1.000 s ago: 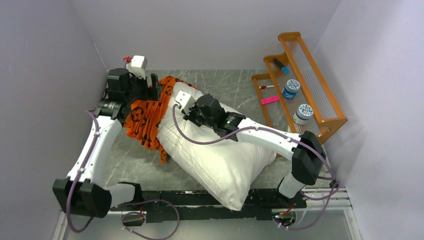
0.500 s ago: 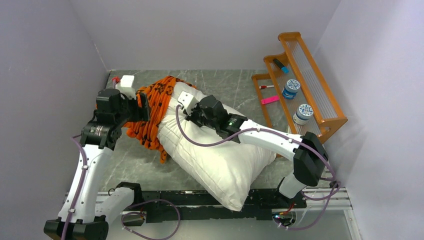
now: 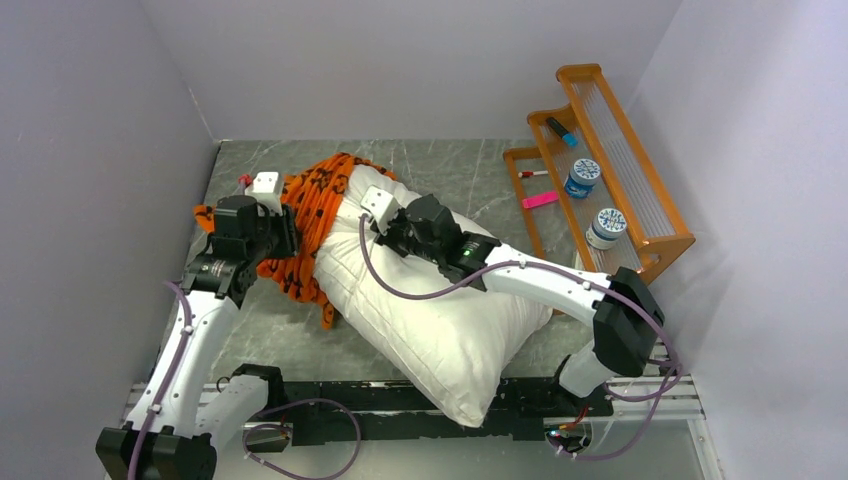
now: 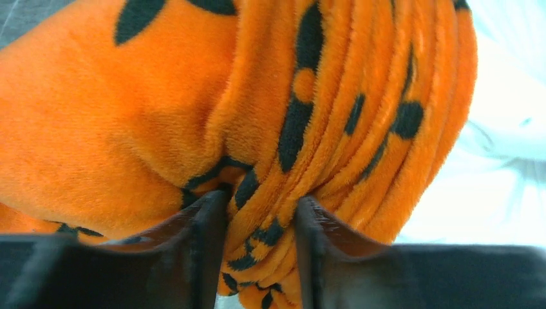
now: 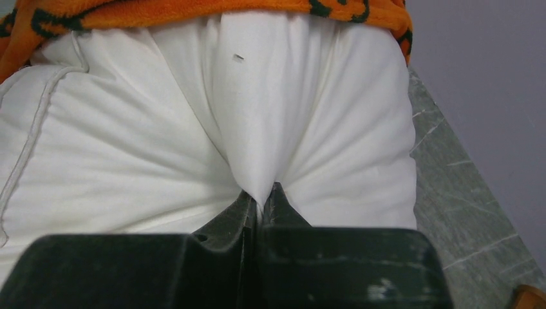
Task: Remove the pillowcase from the pillow
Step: Remove the pillow from the pillowcase.
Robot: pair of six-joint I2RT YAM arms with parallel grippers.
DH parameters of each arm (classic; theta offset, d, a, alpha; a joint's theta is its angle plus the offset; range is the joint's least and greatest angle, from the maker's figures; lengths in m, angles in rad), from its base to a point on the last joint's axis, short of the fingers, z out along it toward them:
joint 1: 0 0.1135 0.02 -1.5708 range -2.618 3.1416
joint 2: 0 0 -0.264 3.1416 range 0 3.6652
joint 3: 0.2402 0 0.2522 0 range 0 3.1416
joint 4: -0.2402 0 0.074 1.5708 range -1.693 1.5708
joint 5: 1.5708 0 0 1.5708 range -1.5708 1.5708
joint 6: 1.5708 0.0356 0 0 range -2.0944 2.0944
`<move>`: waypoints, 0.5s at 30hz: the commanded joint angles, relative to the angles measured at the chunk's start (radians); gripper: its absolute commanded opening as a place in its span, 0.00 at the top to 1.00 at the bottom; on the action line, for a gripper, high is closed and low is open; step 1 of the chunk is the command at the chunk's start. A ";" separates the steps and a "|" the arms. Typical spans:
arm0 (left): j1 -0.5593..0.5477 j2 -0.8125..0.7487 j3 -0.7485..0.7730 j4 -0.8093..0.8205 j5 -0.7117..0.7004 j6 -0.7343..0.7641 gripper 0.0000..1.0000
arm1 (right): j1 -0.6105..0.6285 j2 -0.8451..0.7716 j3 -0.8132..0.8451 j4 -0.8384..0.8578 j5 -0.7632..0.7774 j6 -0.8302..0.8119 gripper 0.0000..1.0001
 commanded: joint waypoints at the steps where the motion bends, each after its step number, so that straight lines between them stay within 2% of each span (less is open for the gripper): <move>1: 0.000 0.027 -0.018 0.086 -0.115 0.003 0.68 | -0.043 -0.056 -0.075 -0.190 0.110 -0.004 1.00; 3: 0.001 0.026 -0.013 0.100 -0.216 0.022 0.89 | -0.044 -0.070 -0.092 -0.188 0.123 0.001 1.00; 4: 0.001 0.028 -0.007 0.104 -0.268 0.037 0.94 | -0.047 -0.077 -0.099 -0.185 0.130 0.005 1.00; 9: 0.005 0.077 0.057 0.137 -0.467 0.071 0.95 | -0.053 -0.120 -0.137 -0.167 0.122 0.031 1.00; 15: 0.064 0.131 0.102 0.282 -0.594 0.082 0.95 | -0.050 -0.150 -0.151 -0.172 0.108 0.044 1.00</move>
